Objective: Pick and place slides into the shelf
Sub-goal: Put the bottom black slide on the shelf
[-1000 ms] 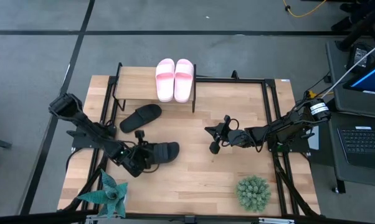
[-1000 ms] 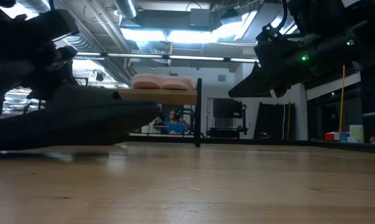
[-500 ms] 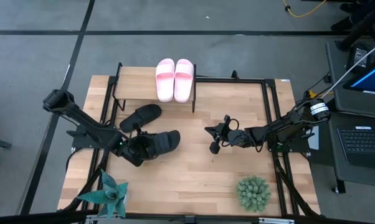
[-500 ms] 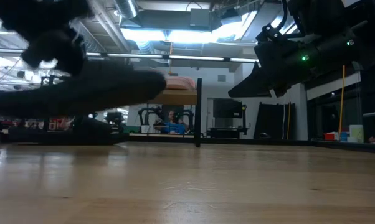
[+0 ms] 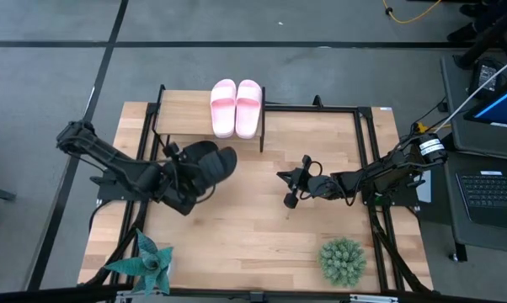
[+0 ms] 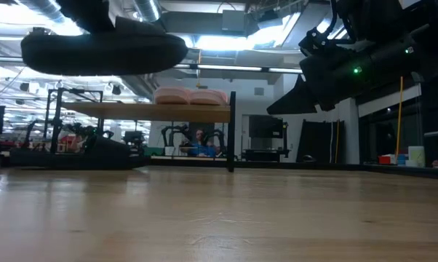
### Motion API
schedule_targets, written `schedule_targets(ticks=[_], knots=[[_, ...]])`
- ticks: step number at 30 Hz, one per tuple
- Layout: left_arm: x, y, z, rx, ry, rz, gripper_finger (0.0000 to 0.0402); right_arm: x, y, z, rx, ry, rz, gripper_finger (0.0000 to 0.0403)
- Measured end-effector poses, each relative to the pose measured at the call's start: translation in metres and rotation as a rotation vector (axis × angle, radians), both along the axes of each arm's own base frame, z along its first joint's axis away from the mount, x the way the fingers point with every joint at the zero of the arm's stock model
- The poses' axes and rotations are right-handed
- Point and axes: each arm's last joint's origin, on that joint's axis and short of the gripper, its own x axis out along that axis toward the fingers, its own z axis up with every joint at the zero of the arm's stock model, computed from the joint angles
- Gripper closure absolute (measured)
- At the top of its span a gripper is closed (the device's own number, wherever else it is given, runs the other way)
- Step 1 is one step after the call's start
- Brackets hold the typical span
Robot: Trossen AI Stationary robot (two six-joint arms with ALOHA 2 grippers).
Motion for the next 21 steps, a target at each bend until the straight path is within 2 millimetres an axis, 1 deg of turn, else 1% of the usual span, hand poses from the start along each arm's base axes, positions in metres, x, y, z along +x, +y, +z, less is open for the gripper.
schedule_targets(ticks=[8,14,21], knots=[[-0.001,0.026,0.024,-0.009,-0.002,0.166,0.0401,0.001,-0.003,0.001,-0.048,0.015,0.005,0.0379],[-0.002,0.05,0.042,-0.011,-0.003,0.293,0.0401,0.002,-0.012,0.001,-0.045,0.015,-0.028,0.0379],[-0.003,0.076,0.06,-0.02,-0.04,0.428,0.0401,0.002,-0.013,0.0,-0.024,0.008,-0.042,0.0379]])
